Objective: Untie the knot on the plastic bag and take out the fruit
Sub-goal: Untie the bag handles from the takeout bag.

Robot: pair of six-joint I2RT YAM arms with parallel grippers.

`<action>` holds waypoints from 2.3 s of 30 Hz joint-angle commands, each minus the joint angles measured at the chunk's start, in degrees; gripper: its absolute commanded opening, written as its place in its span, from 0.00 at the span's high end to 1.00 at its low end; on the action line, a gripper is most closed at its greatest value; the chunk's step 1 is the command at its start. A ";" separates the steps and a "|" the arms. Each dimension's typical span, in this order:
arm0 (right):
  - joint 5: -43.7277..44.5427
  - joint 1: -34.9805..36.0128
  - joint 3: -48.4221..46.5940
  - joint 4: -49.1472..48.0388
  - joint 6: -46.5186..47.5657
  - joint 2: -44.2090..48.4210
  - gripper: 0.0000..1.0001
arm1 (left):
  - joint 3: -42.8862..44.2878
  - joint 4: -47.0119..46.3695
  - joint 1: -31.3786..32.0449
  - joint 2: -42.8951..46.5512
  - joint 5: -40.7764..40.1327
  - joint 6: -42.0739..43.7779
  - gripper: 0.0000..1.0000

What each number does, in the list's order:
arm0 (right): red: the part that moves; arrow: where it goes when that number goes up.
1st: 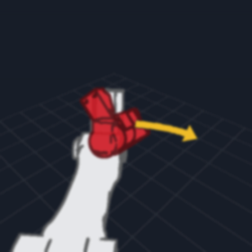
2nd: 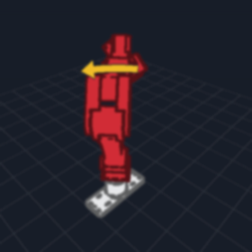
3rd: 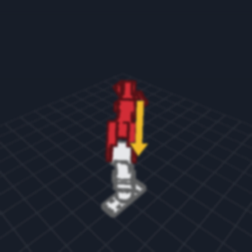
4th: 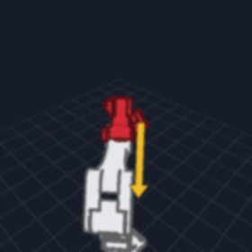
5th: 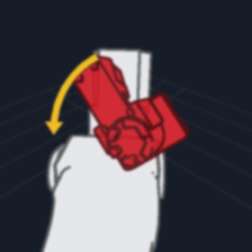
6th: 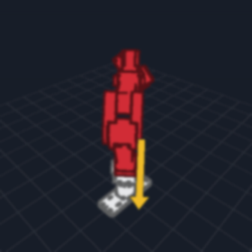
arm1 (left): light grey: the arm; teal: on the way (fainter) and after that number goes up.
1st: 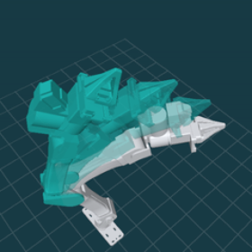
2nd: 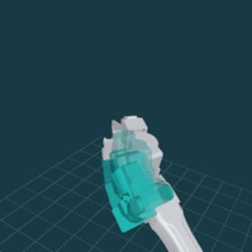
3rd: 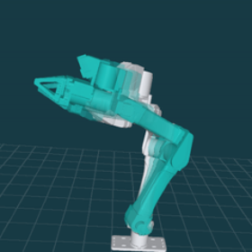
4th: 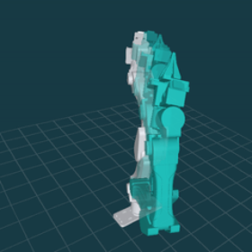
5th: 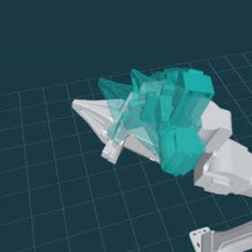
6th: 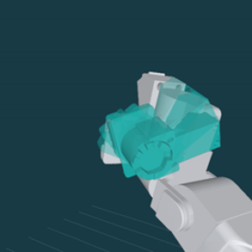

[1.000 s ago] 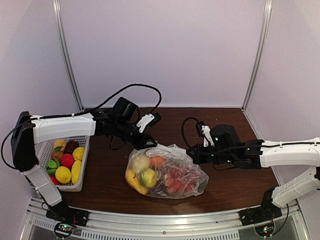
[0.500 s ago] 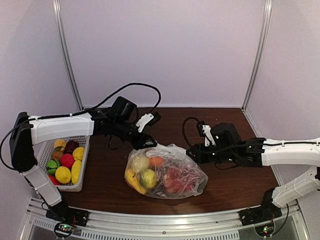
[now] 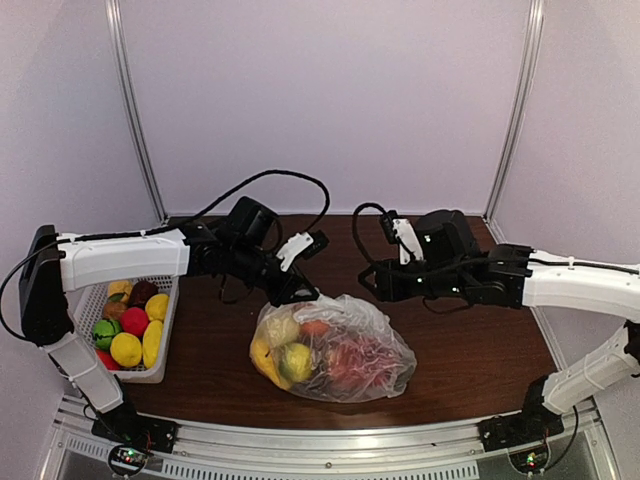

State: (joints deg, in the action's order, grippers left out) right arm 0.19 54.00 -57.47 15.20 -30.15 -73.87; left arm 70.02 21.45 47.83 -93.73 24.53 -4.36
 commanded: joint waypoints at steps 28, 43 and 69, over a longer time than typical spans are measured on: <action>1.43 2.78 -6.66 4.64 3.13 -12.78 0.60 | -0.23 -0.12 0.19 1.44 -0.08 0.32 1.00; 2.17 2.78 -3.94 2.91 2.35 -10.12 1.00 | -0.06 0.44 0.16 1.42 -2.68 0.02 1.00; 9.89 2.60 2.35 5.04 -1.53 -0.85 1.00 | -1.81 -0.82 -3.40 4.87 -10.80 -3.96 1.00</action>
State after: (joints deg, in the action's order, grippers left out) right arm 4.16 56.93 -57.23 15.62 -30.41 -77.52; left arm 69.60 19.11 47.62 -91.13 19.25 -7.66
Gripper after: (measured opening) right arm 0.011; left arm 0.018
